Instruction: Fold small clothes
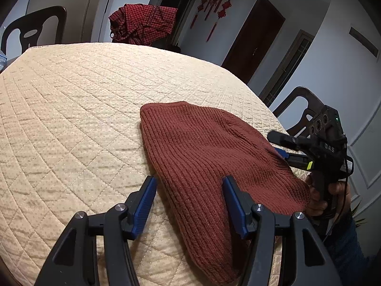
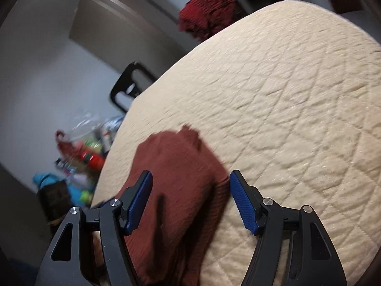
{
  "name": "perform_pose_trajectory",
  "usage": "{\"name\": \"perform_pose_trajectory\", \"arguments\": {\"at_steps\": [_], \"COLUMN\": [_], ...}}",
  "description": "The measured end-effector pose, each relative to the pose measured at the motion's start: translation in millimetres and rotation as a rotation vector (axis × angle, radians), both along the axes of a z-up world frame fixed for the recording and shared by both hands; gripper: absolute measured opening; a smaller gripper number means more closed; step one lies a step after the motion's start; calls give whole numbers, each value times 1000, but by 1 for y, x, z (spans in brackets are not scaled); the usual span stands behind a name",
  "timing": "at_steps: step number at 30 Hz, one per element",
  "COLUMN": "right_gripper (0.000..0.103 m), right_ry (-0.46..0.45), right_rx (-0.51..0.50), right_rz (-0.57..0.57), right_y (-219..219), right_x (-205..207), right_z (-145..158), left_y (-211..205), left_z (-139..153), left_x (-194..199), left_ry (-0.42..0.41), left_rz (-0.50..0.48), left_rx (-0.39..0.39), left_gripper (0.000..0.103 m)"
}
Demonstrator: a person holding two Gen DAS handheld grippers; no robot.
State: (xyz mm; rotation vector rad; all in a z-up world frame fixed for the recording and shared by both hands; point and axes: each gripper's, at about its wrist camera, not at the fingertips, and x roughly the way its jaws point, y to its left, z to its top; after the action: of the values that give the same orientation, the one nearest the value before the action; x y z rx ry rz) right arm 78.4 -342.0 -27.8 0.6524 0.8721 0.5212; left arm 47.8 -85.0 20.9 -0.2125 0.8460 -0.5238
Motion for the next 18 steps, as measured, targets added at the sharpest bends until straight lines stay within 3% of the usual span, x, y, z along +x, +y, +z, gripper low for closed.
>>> {"name": "perform_pose_trajectory", "arguments": {"at_steps": [7,13,18], "right_gripper": [67,67,39], "right_ry": [65,45,75], "right_rx": [92,0,21], "right_rz": [84,154,66], "right_y": [3,26,21], "right_x": [-6,-26,-23], "right_z": [-3,-3,-12], "left_y": [1,3,-1], "left_z": [-2,-4,-7], "left_x": [2,0,9], "left_ry": [5,16,54], "left_rz": [2,-3,-18], "left_rx": [-4,-17,-43], "left_gripper": [63,63,62]}}
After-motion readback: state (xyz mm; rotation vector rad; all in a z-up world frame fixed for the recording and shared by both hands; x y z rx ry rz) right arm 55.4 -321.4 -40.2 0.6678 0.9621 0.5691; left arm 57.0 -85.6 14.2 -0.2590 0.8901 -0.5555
